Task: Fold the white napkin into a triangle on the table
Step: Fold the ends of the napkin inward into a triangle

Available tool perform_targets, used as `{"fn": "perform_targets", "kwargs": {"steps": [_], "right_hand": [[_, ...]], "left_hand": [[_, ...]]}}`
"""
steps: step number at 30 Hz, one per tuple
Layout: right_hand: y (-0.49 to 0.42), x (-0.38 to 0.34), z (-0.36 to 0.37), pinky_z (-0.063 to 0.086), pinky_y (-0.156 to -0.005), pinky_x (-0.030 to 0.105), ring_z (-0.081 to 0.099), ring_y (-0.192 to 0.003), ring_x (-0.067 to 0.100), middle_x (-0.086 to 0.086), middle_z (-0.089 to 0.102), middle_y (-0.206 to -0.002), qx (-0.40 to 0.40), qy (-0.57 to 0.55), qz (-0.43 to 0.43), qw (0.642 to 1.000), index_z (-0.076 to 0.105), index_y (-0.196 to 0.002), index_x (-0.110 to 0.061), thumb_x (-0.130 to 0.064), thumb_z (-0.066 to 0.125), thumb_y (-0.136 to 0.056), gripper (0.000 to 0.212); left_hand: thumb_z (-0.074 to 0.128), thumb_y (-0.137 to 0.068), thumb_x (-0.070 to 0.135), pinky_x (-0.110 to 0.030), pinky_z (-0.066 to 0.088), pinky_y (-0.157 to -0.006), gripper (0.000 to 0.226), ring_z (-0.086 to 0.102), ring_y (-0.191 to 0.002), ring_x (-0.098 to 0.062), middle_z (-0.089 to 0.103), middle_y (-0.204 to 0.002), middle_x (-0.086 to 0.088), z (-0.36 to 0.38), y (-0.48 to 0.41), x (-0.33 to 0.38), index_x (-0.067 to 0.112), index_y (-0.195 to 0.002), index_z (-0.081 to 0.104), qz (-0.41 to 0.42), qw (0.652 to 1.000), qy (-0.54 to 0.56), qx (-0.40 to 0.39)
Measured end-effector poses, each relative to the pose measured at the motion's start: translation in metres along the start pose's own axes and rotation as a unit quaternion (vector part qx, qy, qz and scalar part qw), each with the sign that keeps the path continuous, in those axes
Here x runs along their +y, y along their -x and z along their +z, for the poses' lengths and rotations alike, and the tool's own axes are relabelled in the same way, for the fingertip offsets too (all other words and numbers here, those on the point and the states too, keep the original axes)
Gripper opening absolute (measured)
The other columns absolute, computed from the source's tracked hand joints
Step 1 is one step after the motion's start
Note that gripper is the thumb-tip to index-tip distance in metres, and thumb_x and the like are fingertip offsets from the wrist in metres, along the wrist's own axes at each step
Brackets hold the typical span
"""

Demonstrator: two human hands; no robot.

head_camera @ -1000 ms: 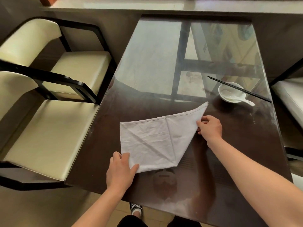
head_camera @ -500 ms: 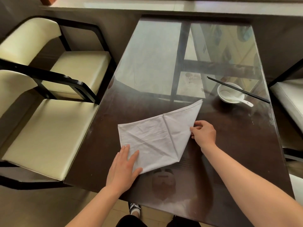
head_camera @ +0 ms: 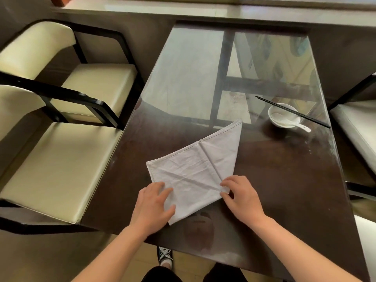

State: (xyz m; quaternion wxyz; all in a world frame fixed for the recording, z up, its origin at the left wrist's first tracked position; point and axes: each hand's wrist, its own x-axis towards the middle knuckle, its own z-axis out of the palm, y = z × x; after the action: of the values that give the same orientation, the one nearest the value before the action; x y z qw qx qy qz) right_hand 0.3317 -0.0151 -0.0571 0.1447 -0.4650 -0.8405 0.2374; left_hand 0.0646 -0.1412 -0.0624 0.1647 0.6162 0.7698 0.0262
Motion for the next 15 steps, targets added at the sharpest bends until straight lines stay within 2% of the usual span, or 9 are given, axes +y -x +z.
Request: {"fn": "perform_targets", "kwargs": {"steps": [4,7,12,15], "right_hand": [[0.014,-0.013,0.006,0.056,-0.077,0.037,0.068,-0.095,0.024,-0.001,0.073,-0.102,-0.049,0.082,-0.131,0.987,0.076,-0.098,-0.016,-0.017,0.091,-0.064,0.037],[0.010,-0.018,0.013,0.056,-0.075,0.036,0.068,-0.093,0.023,0.000,0.073,-0.100,-0.062,0.092,-0.176,0.978,0.076,-0.097,-0.018,-0.022,0.092,-0.062,0.039],[0.001,-0.029,0.030,0.053,-0.083,0.035,0.065,-0.096,0.022,-0.001,0.069,-0.102,-0.082,0.104,-0.239,0.962,0.073,-0.098,-0.023,-0.030,0.090,-0.062,0.041],[-0.004,-0.035,0.040,0.052,-0.083,0.035,0.063,-0.093,0.023,-0.001,0.067,-0.101,-0.079,0.138,-0.292,0.943,0.070,-0.096,-0.023,-0.029,0.080,-0.072,0.027]], "left_hand": [[0.051,-0.094,0.029,-0.041,0.015,-0.119,0.052,0.015,-0.149,-0.021,0.028,-0.160,-0.004,-0.009,-0.030,-0.016,0.025,-0.145,0.044,-0.033,0.999,0.014,0.017],[0.044,-0.098,0.028,-0.044,0.008,-0.121,0.052,0.004,-0.152,-0.020,0.019,-0.164,-0.002,-0.014,-0.047,-0.028,0.027,-0.150,0.036,-0.044,0.999,0.012,-0.012],[0.039,-0.101,0.025,-0.043,0.009,-0.121,0.054,0.001,-0.153,-0.021,0.011,-0.166,-0.002,-0.011,-0.049,-0.035,0.025,-0.154,0.026,-0.034,0.999,-0.002,-0.030],[0.035,-0.102,0.029,-0.041,0.009,-0.122,0.056,-0.001,-0.153,-0.019,0.008,-0.167,0.000,-0.008,-0.045,-0.041,0.028,-0.156,0.020,-0.024,0.999,-0.023,-0.032]]}}
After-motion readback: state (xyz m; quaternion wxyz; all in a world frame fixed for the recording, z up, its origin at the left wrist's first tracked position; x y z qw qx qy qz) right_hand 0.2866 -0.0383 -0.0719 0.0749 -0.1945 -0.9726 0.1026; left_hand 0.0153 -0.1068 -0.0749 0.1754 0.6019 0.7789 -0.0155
